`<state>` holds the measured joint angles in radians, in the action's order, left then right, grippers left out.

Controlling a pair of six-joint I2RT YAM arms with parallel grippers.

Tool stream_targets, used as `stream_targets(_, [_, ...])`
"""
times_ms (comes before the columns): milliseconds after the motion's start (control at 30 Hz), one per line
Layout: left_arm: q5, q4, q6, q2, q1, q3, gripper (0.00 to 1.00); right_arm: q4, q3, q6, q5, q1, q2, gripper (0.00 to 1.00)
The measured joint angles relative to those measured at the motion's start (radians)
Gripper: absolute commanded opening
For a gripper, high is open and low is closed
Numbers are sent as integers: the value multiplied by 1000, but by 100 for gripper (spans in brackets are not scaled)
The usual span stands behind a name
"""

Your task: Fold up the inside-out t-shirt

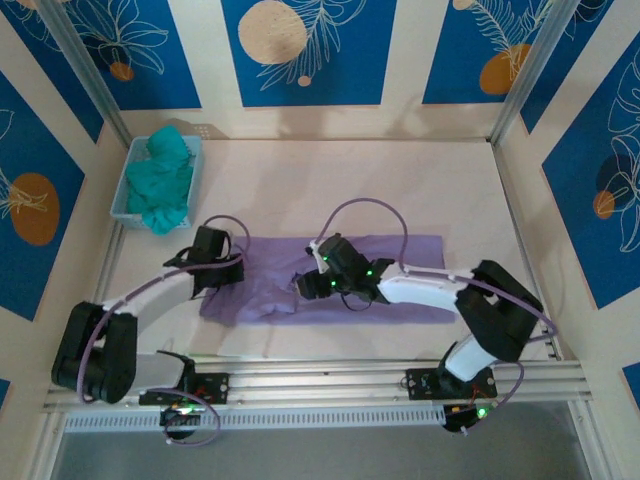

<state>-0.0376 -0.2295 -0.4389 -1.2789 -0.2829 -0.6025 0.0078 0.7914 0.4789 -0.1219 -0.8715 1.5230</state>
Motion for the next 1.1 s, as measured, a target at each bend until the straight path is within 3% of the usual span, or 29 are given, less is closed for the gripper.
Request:
stream_targets(167, [55, -156, 31, 56, 34, -95, 0, -1, -58, 0, -17, 77, -136, 49])
stream_targets(467, [194, -484, 190, 26, 48, -446, 0, -24, -155, 0, -23, 246, -323, 49])
stream_targets(633, [435, -663, 370, -48, 63, -663, 0, -35, -205, 0, -12, 317, -399, 50])
stream_targets(833, [698, -777, 502, -127, 98, -799, 0, -59, -231, 0, -2, 343, -452, 50])
stream_targets(967, [726, -827, 500, -180, 68, -861, 0, -68, -233, -1, -2, 349, -470, 50])
stream_targets(1100, [694, -877, 451, -227, -42, -875, 0, -76, -233, -1, -2, 356, -478, 50])
